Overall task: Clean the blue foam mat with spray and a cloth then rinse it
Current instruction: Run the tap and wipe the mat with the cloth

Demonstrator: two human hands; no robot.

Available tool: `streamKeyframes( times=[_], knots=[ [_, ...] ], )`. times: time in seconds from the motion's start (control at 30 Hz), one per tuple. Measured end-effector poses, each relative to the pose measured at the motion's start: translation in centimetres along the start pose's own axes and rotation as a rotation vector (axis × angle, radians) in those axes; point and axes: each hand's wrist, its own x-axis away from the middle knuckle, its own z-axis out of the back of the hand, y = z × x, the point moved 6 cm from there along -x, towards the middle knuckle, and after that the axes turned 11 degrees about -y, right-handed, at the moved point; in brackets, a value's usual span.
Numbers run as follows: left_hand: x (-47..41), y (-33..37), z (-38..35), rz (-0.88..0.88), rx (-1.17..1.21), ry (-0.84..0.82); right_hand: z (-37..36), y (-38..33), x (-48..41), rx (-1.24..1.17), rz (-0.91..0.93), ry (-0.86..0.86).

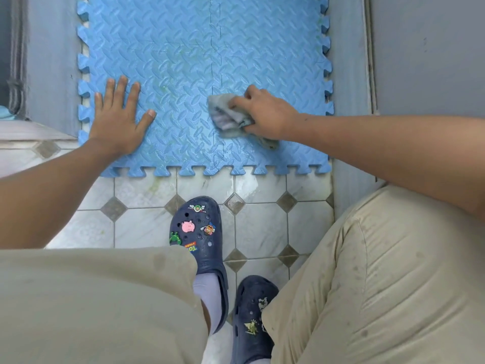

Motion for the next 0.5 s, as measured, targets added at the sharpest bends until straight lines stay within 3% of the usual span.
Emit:
streamKeyframes(
  times=[0.17, 0.23, 0.33, 0.5],
  knots=[
    [0.1, 0.0, 0.0, 0.003, -0.003, 0.006, 3.1, 11.8, 1.9, -0.206, -0.614, 0.212],
    [0.0, 0.1, -0.1, 0.000, -0.005, 0.012, 2.6, 13.9, 3.1, -0.243, -0.725, 0.199],
    [0.0, 0.1, -0.1, 0.004, -0.011, 0.024, 1.9, 10.9, 2.5, -0.183, -0.612, 0.216],
    [0.1, 0.2, 0.1, 0.002, -0.010, 0.038, -1.4, -2.5, -0.3, -0.056, -0.012, 0.144]
  ],
)
